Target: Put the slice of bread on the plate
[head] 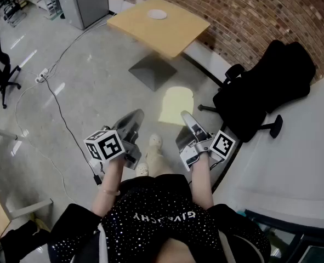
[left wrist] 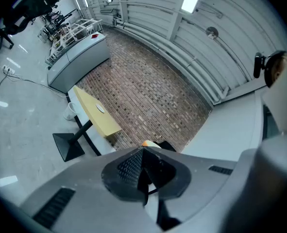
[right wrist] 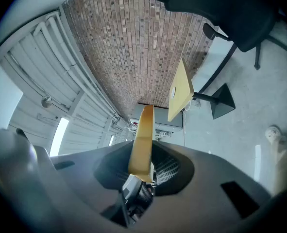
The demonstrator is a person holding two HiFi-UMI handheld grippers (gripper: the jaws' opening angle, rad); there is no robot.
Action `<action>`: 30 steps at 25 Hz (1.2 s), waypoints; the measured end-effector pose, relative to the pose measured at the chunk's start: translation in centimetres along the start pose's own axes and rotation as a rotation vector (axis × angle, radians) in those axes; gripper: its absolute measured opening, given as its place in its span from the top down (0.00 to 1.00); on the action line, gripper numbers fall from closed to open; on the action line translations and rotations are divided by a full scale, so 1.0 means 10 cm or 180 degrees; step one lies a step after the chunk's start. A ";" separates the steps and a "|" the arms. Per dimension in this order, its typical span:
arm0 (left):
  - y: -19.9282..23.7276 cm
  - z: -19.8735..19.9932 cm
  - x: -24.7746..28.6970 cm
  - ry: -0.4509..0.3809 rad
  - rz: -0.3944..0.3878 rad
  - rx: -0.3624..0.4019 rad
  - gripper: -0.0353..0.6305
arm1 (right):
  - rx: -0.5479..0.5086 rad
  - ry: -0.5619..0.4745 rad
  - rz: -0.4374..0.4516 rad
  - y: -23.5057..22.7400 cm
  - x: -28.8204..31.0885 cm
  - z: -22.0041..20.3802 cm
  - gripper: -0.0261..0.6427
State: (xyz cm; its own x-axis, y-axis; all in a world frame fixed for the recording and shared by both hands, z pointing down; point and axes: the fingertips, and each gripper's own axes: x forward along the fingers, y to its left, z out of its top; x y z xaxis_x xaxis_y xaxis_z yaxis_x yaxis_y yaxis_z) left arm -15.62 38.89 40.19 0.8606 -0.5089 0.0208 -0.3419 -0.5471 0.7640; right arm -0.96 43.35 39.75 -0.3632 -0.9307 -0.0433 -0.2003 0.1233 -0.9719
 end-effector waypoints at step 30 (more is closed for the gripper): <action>0.97 1.06 2.23 -0.0058 0.0235 -0.0085 0.93 | -0.0181 0.0550 -0.0160 -0.59 2.00 1.65 0.81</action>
State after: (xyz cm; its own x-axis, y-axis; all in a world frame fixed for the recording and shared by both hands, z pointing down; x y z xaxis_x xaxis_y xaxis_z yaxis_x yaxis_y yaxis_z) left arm -3.72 15.15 41.22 0.8263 -0.5594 0.0660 -0.3938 -0.4899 0.7777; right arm 8.04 18.35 40.83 -0.5013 -0.8638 0.0501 -0.2714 0.1020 -0.9570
